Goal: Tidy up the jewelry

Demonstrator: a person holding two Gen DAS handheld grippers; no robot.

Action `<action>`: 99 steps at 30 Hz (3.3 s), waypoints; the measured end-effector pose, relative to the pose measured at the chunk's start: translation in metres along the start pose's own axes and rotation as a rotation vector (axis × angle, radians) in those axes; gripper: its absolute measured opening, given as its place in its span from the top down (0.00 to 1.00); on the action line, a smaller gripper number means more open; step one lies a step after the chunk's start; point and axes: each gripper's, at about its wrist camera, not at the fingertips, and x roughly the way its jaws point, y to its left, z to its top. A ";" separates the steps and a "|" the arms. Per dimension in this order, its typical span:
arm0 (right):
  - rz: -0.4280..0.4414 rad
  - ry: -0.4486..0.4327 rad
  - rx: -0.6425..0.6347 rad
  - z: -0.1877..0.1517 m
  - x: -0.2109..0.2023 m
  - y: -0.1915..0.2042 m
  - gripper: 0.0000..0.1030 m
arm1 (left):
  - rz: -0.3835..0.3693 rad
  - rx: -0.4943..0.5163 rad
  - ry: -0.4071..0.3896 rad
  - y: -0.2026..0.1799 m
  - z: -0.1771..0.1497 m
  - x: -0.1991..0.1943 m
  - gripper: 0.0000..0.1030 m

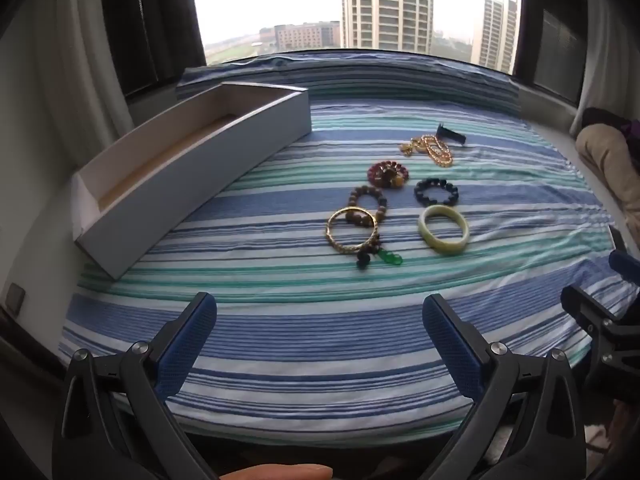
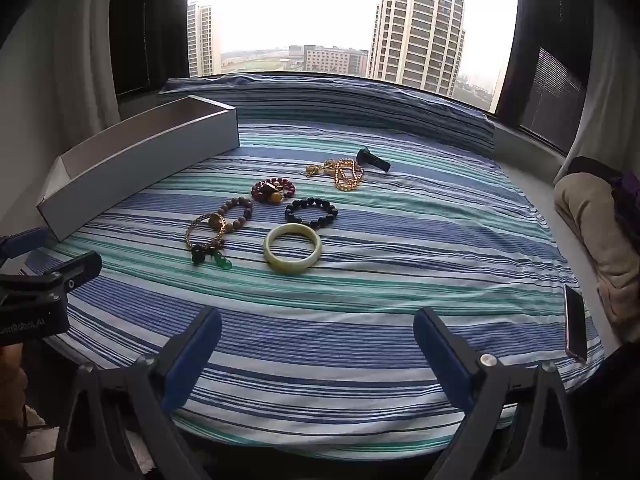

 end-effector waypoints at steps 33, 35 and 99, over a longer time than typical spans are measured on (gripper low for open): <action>0.005 0.005 -0.005 0.000 0.002 0.006 0.04 | 0.002 -0.015 0.005 0.008 -0.002 0.001 0.01; 0.005 0.006 -0.004 0.000 0.002 0.006 0.04 | 0.003 -0.013 0.006 0.005 -0.003 0.001 0.01; 0.008 0.026 0.009 -0.002 0.009 -0.001 0.04 | -0.002 0.000 0.075 0.007 -0.011 0.017 0.01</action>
